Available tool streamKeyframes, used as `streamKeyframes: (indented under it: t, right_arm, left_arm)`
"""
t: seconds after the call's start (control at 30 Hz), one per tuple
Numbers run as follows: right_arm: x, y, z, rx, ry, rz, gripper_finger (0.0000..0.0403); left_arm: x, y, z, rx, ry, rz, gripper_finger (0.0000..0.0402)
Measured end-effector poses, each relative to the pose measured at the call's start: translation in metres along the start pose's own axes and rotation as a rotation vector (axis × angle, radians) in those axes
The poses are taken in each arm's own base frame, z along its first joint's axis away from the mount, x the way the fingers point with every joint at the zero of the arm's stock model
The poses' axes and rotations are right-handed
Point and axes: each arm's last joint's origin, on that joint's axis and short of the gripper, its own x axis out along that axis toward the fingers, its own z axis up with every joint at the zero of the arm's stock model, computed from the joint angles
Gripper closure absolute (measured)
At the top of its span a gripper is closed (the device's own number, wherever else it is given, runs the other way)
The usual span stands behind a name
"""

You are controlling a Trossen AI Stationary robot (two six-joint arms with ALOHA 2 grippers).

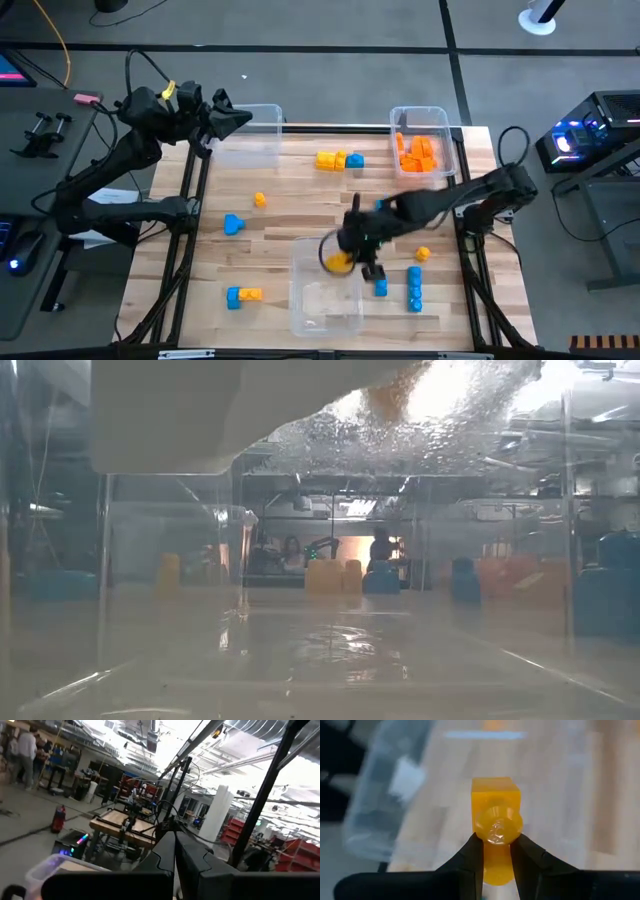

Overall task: Sort blocks
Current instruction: Put the yellow game piece into the bottom transparent bin

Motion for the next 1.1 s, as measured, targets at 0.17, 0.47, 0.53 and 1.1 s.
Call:
streamKeyframes:
  t: [0.17,0.47,0.53,1.1]
  right_arm:
    - [0.025,0.020,0.001,0.022,0.001,-0.018,0.0289]
    - [0.016,0.040,0.015,0.301,-0.117,-0.105,0.0150]
    - [0.002,0.040,0.027,0.369,-0.169,-0.092,0.0141]
    - [-0.110,0.028,0.033,0.367,-0.093,-0.547,0.0135]
  left_arm:
    - [0.002,-0.006,-0.003,-0.038,0.038,-0.079,0.0401]
    - [0.000,-0.021,-0.028,-0.051,0.297,-0.250,0.0402]
    - [0.000,-0.022,-0.038,-0.057,0.351,-0.176,0.0402]
    - [0.029,0.037,-0.189,0.099,1.451,0.684,0.0352]
